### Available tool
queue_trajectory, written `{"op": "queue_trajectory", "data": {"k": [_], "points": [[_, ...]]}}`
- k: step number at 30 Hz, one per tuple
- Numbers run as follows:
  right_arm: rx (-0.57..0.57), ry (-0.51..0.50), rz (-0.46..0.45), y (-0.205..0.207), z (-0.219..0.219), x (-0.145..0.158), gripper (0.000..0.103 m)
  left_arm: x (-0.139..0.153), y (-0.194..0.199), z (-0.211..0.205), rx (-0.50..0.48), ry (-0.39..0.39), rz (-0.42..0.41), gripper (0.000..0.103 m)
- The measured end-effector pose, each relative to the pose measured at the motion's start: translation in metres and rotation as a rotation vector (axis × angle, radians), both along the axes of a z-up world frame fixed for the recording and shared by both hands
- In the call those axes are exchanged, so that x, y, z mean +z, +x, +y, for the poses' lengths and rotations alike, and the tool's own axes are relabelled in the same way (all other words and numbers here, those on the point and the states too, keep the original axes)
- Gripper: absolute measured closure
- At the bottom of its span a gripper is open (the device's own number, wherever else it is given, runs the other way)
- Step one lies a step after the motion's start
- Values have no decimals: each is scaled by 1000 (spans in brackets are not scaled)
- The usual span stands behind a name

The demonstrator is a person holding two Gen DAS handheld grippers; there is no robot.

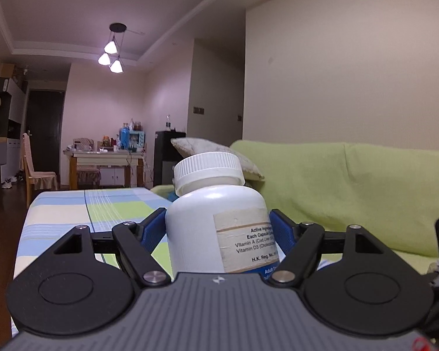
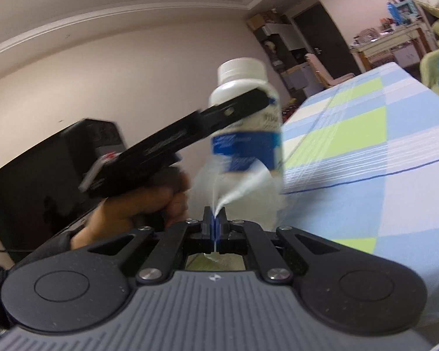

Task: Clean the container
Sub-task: 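Wipe the upright bottle's label with the right gripper's tissue while the left gripper holds it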

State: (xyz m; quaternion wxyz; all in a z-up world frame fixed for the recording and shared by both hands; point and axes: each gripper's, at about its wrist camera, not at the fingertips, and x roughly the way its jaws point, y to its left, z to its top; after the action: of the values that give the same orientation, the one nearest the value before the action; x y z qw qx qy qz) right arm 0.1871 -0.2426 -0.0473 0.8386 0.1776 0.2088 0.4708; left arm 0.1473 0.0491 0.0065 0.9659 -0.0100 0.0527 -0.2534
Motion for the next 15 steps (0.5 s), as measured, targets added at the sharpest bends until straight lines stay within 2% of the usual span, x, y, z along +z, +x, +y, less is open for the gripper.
{"op": "queue_trajectory", "data": {"k": [7, 15], "points": [[-98, -72, 7, 15, 2, 4, 103, -5, -6, 0, -2, 37, 24, 29], [-133, -129, -6, 27, 14, 9, 103, -1, -5, -4, 12, 70, 23, 33]]}}
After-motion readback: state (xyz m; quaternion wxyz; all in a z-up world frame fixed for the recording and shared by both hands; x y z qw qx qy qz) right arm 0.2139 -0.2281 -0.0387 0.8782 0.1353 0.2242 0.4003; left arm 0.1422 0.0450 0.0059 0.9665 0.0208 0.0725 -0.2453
